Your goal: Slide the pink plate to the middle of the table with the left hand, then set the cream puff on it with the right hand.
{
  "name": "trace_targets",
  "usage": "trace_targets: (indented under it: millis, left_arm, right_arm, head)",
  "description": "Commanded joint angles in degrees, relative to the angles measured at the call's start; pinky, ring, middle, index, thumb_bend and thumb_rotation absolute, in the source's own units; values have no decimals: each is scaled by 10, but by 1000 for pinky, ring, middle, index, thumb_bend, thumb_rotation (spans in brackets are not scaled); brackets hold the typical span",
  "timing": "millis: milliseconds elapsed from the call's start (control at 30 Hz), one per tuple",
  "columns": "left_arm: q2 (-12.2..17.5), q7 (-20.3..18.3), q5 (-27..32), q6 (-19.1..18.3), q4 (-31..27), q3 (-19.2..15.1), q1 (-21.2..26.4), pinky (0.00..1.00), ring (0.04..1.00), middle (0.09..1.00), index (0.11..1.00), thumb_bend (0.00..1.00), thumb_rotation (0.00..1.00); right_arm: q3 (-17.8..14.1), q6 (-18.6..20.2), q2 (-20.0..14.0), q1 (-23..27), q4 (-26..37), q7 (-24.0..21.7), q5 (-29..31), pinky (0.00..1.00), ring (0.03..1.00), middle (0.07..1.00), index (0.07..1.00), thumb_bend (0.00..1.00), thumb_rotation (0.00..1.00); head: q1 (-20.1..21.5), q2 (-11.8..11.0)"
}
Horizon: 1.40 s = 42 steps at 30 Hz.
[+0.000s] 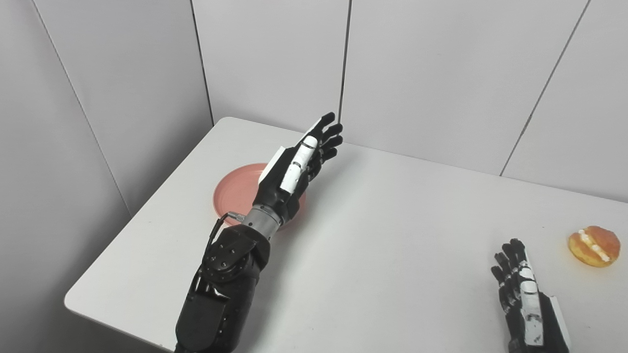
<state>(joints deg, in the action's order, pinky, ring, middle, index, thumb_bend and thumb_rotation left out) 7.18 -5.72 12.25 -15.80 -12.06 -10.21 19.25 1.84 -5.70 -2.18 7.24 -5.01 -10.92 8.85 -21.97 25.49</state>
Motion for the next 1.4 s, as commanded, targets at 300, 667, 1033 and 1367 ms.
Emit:
trace_targets:
  millis: [300, 667, 1033, 1367]
  left_arm:
    - [42, 14, 10, 55, 25, -46, 45, 990, 985, 991, 981, 432, 1000]
    - [77, 38, 21, 52, 46, -90, 61, 978, 969, 974, 975, 458, 1000]
    - [106, 47, 31, 74, 79, -115, 62, 1000, 991, 994, 986, 450, 1000]
    - [126, 56, 38, 81, 118, -138, 59, 1000, 995, 998, 1000, 455, 1000]
  right_arm:
    - [0, -22, 4, -25, -34, -6, 7, 1000, 1000, 1000, 1000, 342, 968]
    - [0, -24, 3, -26, -34, -7, 6, 1000, 1000, 1000, 1000, 332, 976]
    - [0, -22, 3, -27, -30, -5, 5, 1000, 1000, 1000, 1000, 340, 981]
    - [-1, -25, 1, -26, -32, -9, 9, 1000, 1000, 1000, 1000, 343, 975]
  head:
    - [-2, 1]
    - [-2, 3]
    - [-4, 6]
    - [-2, 11]
